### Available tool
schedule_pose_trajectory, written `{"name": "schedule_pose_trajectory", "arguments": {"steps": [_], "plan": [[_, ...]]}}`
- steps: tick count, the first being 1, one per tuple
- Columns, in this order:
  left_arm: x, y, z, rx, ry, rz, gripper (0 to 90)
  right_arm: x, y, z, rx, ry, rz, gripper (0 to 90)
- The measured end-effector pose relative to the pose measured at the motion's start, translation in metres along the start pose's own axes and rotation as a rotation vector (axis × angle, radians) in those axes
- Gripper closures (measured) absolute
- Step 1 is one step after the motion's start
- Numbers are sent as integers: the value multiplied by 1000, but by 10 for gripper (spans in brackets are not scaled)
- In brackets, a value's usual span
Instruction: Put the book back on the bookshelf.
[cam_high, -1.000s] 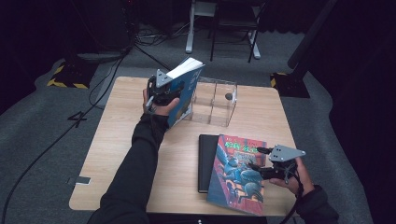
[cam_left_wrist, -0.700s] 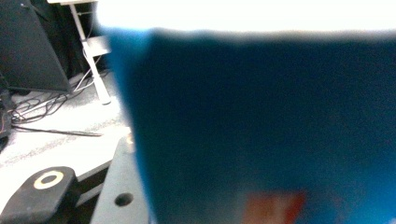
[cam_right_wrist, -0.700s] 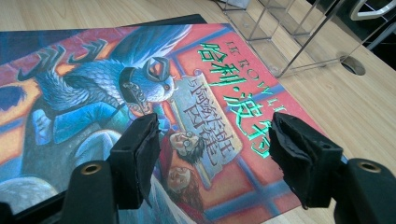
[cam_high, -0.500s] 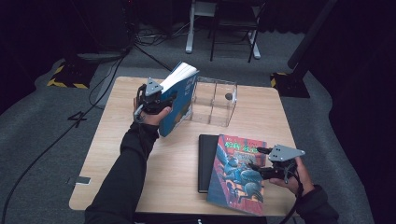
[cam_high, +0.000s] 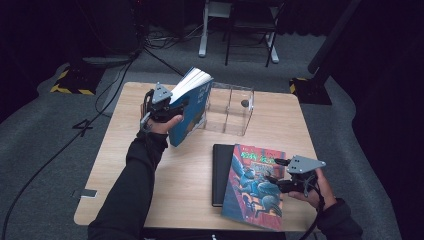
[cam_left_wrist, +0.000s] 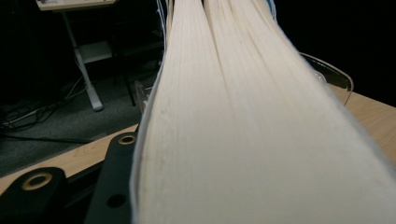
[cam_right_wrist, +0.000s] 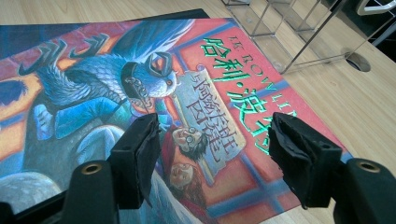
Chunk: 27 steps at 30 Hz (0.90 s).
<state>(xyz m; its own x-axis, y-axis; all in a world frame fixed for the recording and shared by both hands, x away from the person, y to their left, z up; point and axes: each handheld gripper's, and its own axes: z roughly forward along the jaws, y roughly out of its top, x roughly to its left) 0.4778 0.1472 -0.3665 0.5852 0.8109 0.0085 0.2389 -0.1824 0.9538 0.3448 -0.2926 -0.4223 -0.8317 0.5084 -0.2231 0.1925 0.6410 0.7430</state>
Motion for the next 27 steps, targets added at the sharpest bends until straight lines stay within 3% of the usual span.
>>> {"name": "schedule_pose_trajectory", "arguments": {"steps": [4,8,15,19,27], "plan": [[0,4,0,26,9,24,588,0,0,1,3,6,0,345],[-1,8,3,30,5,21,601,1,1,1,8,9,-7,350],[-6,25,18,49,51,19,605,1,0,2,10,14,-1,350],[-12,36,30,69,84,41,605,0,-1,1,6,17,-3,350],[-13,46,48,81,121,36,604,2,-1,1,10,26,-10,350]]}}
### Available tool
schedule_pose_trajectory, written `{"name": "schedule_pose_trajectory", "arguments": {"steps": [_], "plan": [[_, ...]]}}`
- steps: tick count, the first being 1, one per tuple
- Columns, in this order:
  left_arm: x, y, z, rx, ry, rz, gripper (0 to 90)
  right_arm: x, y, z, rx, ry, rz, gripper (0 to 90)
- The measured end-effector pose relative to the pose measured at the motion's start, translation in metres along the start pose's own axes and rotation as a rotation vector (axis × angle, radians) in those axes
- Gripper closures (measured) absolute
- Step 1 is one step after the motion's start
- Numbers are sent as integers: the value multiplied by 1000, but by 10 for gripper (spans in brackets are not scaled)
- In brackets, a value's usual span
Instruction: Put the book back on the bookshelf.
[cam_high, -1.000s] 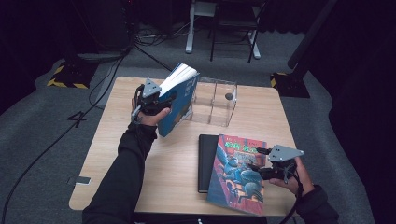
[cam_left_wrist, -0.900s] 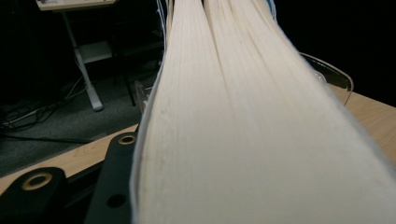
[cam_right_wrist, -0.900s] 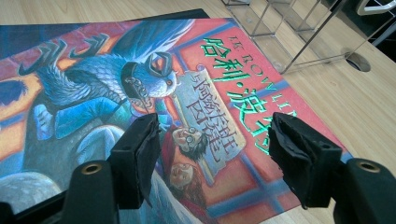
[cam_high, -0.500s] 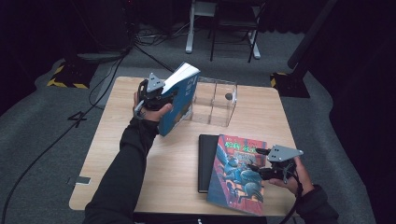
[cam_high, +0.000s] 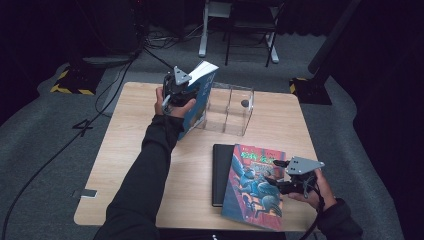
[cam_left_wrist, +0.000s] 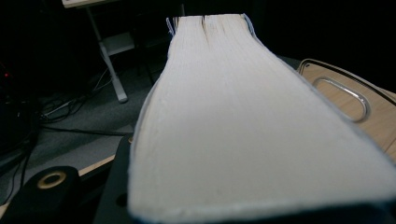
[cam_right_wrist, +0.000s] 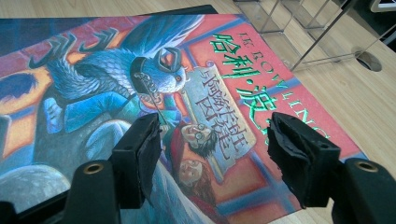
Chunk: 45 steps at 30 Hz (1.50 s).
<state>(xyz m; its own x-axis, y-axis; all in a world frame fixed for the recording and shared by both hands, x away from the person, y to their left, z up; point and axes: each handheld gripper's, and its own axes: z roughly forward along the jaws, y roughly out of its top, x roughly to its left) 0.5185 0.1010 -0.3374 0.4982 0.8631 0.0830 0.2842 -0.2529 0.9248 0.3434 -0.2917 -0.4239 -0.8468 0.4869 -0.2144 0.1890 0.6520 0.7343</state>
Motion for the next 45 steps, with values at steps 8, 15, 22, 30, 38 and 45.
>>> {"name": "schedule_pose_trajectory", "arguments": {"steps": [8,15,22,30,38,45], "plan": [[-1,17,12,-17,33,-3,604,-1,-1,-1,-3,1,2,350],[-4,26,25,-25,65,31,603,0,-1,-2,-10,3,-3,349],[-1,24,36,-60,69,1,604,-1,-1,-3,-15,8,0,349],[3,7,44,-143,58,-57,604,1,-1,0,-14,19,-8,350],[4,-10,43,-171,28,-73,601,1,-1,-1,-20,20,-10,350],[14,-28,31,-206,-22,-126,581,1,-1,-1,-11,16,-15,350]]}}
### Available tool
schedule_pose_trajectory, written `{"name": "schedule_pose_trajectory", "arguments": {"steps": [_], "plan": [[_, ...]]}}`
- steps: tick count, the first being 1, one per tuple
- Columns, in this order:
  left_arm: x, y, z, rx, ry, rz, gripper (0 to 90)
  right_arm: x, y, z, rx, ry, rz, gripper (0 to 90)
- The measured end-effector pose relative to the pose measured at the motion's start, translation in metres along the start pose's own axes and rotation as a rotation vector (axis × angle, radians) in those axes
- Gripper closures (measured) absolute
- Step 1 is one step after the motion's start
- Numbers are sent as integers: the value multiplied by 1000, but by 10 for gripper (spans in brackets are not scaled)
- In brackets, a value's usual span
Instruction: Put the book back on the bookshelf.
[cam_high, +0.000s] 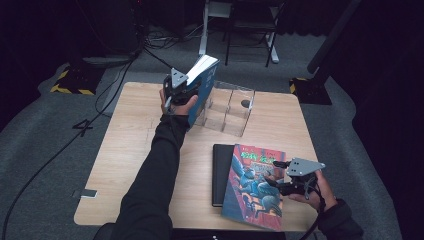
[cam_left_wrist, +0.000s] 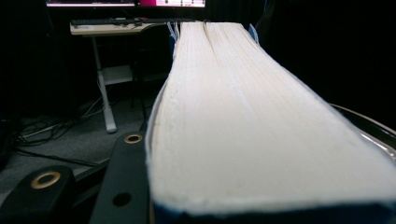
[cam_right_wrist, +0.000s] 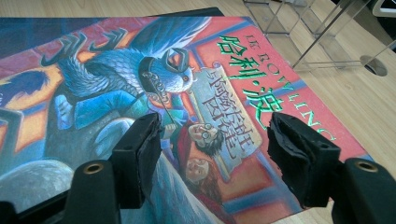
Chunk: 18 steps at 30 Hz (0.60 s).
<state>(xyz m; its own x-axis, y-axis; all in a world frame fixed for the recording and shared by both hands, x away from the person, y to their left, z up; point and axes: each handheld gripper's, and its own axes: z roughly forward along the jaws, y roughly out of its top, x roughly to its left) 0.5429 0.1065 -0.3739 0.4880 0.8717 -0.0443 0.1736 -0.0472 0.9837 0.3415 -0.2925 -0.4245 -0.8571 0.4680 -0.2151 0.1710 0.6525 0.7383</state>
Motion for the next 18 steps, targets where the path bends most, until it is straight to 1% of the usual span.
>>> {"name": "schedule_pose_trajectory", "arguments": {"steps": [1,2,3,5,7,9,10,11,14,15,16,17,18], "plan": [[0,0,-1,4,-11,-4,574,0,0,0,1,-1,0,350],[0,-1,-2,3,-14,1,562,0,0,0,3,-2,1,350],[-1,-1,-3,5,-15,13,547,0,0,0,3,-2,2,350],[-2,-3,-6,23,-16,37,502,1,0,1,8,-1,-2,350],[-1,-7,-11,32,-26,46,466,1,0,1,9,3,-5,350],[0,-10,-14,37,-28,51,457,1,0,1,11,2,-4,350],[1,-13,-16,47,-30,57,437,1,0,1,11,2,-2,350],[3,-21,-18,67,-43,57,430,1,0,1,11,3,-4,350],[5,-35,-19,115,-57,64,392,1,0,1,15,1,-10,350],[5,-40,-19,132,-57,66,390,2,0,1,17,0,-8,350],[7,-49,-18,153,-71,59,384,2,0,1,17,0,-9,350],[7,-53,-19,162,-75,57,393,2,0,1,18,3,-11,350],[6,-57,-19,175,-72,56,393,2,0,2,20,5,-10,350]]}}
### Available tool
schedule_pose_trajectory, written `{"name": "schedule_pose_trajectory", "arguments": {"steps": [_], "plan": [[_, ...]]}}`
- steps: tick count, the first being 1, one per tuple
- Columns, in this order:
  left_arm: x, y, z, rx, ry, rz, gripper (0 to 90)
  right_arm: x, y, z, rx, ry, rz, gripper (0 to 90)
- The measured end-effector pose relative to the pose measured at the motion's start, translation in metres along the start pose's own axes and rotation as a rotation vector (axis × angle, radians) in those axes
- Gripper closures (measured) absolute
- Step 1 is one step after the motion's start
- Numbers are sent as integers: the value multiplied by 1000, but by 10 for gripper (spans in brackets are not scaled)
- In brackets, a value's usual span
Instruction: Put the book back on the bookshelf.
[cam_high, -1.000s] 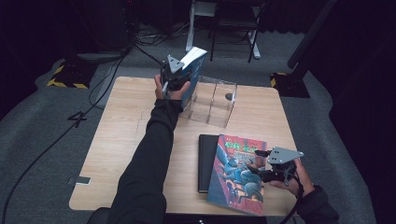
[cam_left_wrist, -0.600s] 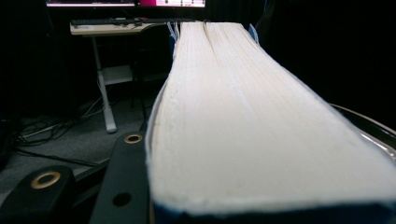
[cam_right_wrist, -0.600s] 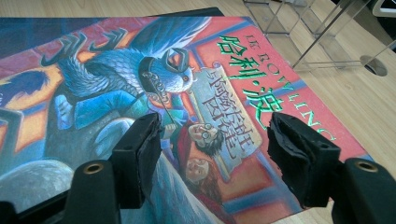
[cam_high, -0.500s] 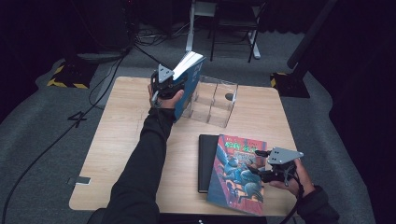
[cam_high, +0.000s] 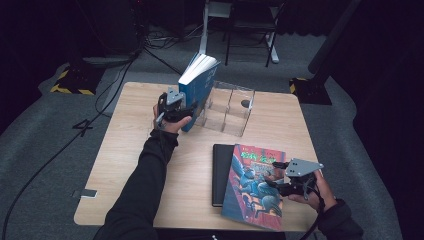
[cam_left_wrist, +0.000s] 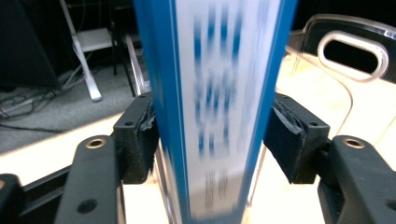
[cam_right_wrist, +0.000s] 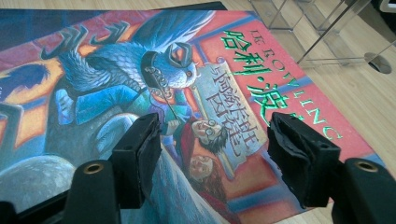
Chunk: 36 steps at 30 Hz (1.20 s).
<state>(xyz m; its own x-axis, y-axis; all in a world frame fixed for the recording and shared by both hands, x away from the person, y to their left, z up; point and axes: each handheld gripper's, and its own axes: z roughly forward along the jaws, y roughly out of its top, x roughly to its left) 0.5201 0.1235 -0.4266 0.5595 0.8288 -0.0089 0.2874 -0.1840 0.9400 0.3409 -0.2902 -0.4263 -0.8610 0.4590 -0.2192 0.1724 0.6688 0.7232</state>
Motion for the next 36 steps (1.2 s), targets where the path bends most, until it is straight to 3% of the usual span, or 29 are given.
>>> {"name": "schedule_pose_trajectory", "arguments": {"steps": [4,8,16,22,29,31,36], "plan": [[-4,-15,4,61,16,1,397,1,0,2,6,6,-3,352],[1,-26,7,99,24,-42,560,1,0,2,5,7,-4,353],[-14,-20,6,150,88,-68,598,1,0,3,7,7,-11,357],[-31,-20,0,171,99,-92,594,1,0,3,6,5,-10,351],[-39,-21,-5,164,67,-98,545,1,0,2,5,-5,-7,347],[-37,-22,-13,142,34,-101,524,0,0,0,-2,-11,7,344],[-37,-29,-32,156,-3,-50,471,-2,-4,-4,-19,-18,49,335]]}}
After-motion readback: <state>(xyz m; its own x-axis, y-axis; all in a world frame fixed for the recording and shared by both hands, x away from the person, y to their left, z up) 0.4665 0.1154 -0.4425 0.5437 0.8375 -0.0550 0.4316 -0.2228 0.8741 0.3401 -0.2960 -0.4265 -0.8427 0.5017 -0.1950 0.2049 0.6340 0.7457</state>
